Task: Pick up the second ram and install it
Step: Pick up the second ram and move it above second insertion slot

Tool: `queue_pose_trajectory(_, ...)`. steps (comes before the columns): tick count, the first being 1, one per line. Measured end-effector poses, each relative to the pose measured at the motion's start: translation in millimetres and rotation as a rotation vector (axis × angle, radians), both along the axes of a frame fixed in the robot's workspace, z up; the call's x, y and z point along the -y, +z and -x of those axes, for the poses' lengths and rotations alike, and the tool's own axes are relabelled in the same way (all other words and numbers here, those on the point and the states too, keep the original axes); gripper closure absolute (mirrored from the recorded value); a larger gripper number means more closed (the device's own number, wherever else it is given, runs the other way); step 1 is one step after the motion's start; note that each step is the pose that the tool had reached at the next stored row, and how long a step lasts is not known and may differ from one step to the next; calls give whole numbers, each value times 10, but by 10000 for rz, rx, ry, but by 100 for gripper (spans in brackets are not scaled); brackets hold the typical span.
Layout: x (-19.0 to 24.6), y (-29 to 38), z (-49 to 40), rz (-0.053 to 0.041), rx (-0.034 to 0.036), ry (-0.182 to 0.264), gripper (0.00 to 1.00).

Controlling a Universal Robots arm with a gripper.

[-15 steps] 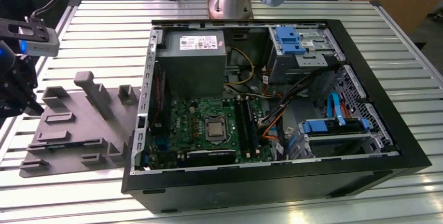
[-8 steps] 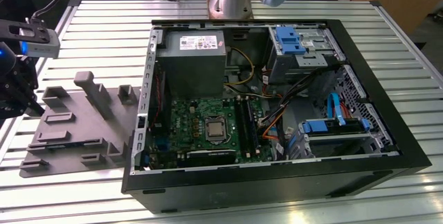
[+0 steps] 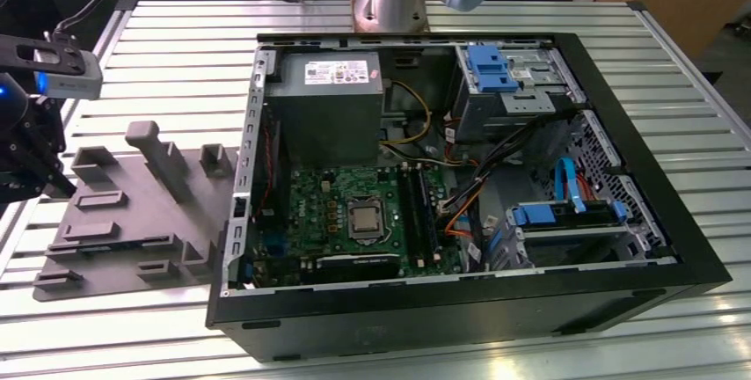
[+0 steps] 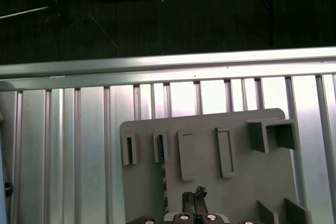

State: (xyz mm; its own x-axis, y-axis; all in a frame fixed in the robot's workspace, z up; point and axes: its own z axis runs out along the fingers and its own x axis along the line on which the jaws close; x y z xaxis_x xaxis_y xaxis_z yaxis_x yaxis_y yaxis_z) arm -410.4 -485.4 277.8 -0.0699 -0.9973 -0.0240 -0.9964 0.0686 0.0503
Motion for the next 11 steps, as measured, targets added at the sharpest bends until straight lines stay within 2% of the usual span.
queue_pose_trajectory(11, 4, -22, 0, 0, 1, 0, 89)
